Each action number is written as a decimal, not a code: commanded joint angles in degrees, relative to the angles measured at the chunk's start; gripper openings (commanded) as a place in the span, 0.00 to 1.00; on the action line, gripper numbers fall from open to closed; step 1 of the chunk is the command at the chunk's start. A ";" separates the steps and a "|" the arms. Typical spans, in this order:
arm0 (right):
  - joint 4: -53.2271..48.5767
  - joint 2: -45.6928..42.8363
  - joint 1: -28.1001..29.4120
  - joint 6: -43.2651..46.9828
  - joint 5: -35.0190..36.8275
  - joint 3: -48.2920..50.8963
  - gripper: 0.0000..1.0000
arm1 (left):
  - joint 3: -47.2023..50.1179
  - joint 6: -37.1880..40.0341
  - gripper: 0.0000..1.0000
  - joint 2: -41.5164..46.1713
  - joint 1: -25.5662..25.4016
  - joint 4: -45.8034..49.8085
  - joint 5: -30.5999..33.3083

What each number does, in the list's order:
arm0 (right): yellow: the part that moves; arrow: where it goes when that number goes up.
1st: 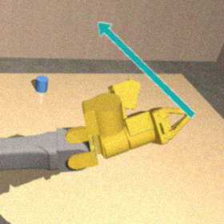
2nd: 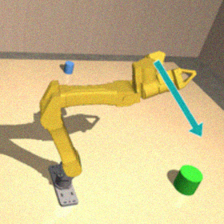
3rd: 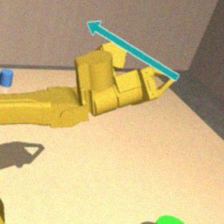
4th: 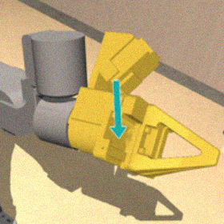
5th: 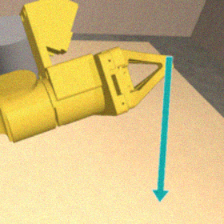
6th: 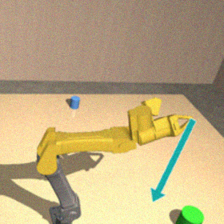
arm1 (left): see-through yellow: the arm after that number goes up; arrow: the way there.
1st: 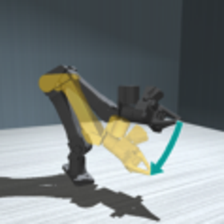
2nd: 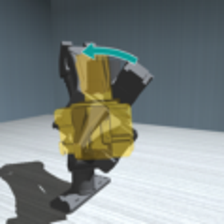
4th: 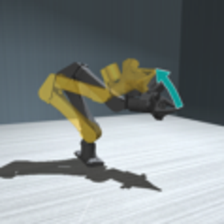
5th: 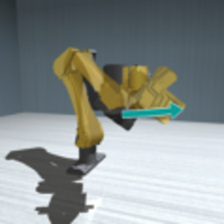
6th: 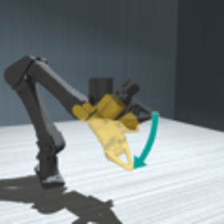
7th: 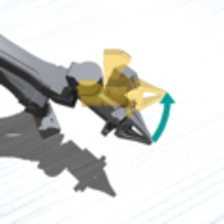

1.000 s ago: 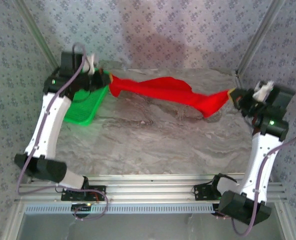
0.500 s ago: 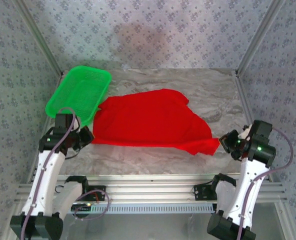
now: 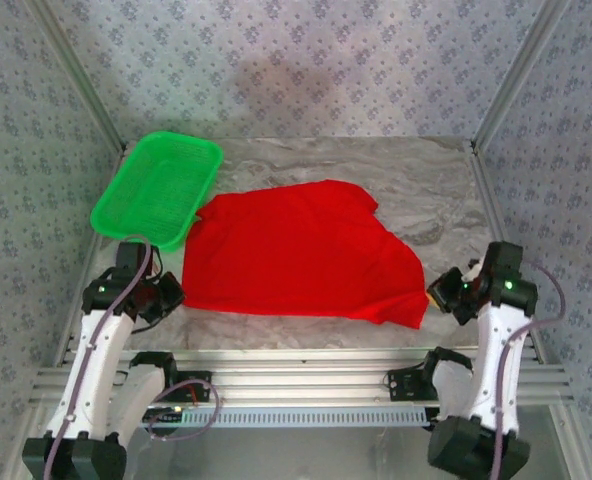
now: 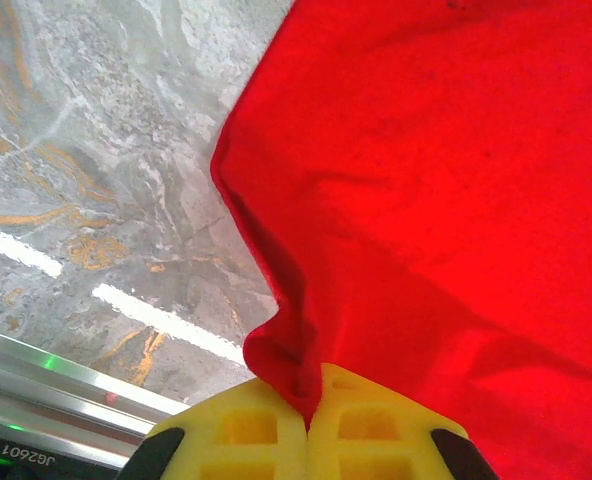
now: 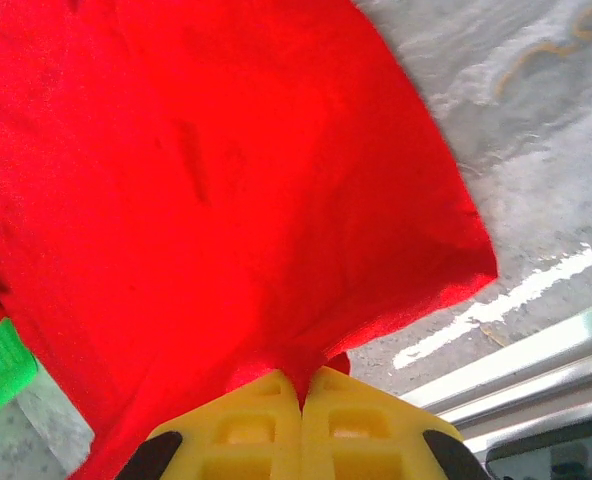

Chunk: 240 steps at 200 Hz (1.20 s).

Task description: Fold and stack the t-shirts

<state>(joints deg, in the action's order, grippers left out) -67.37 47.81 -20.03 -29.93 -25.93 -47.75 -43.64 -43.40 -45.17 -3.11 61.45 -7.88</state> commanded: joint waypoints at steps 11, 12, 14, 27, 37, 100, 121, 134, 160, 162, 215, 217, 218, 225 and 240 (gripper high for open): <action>7.11 8.36 10.37 0.69 3.59 -5.67 0.00 | -3.98 0.78 0.00 -3.35 -0.35 -2.01 3.88; 7.19 8.62 10.72 0.77 3.78 -5.86 0.00 | -4.08 0.77 0.00 -3.52 -0.37 -2.07 3.99; 7.28 9.16 11.26 0.87 4.18 -6.17 0.00 | -4.22 0.79 0.00 -3.74 -0.37 -2.26 4.18; 7.84 12.66 14.15 1.65 6.64 -8.04 0.00 | -4.73 0.77 0.00 -5.11 -0.43 -3.83 4.94; 8.43 14.92 15.10 2.31 7.78 -9.04 0.00 | -5.03 0.92 0.00 -6.43 -0.43 -5.42 5.23; 9.18 27.38 16.25 7.84 10.94 -17.71 0.00 | -9.23 3.38 0.00 -14.54 -0.34 -9.92 5.91; 9.25 30.29 16.38 8.83 11.43 -20.09 0.00 | -10.68 3.54 0.00 -16.21 -0.37 -11.06 5.33; 9.23 31.85 16.43 9.26 11.64 -22.69 0.00 | -11.57 3.80 0.00 -17.38 -0.31 -11.44 5.24; 9.28 34.99 16.63 10.38 12.21 -25.39 0.00 | -12.94 4.66 0.00 -19.84 -0.35 -12.25 5.18; 9.32 35.27 16.68 10.54 12.29 -25.60 0.00 | -13.00 4.64 0.00 -20.02 -0.34 -12.30 5.16; 5.65 43.40 19.04 15.21 16.53 -35.60 0.00 | -15.81 5.95 0.00 -24.44 -0.28 -13.46 5.81; 5.47 43.72 19.17 15.38 16.84 -36.00 0.00 | -15.89 6.00 0.00 -24.62 -0.30 -13.53 5.78; 5.44 43.88 19.21 15.53 17.03 -36.00 0.00 | -15.92 6.02 0.00 -24.71 -0.31 -13.54 5.78; 4.87 44.89 19.62 16.08 17.95 -37.50 0.00 | -16.25 6.13 0.00 -25.24 -0.31 -13.72 5.77; 4.24 46.94 20.48 17.20 19.16 -39.85 0.00 | -16.78 6.33 0.00 -26.22 -0.29 -14.07 6.33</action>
<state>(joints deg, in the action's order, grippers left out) -59.70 91.96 -0.89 -16.32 -10.83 -82.91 -57.76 -38.59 -70.13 -3.38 48.88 -3.27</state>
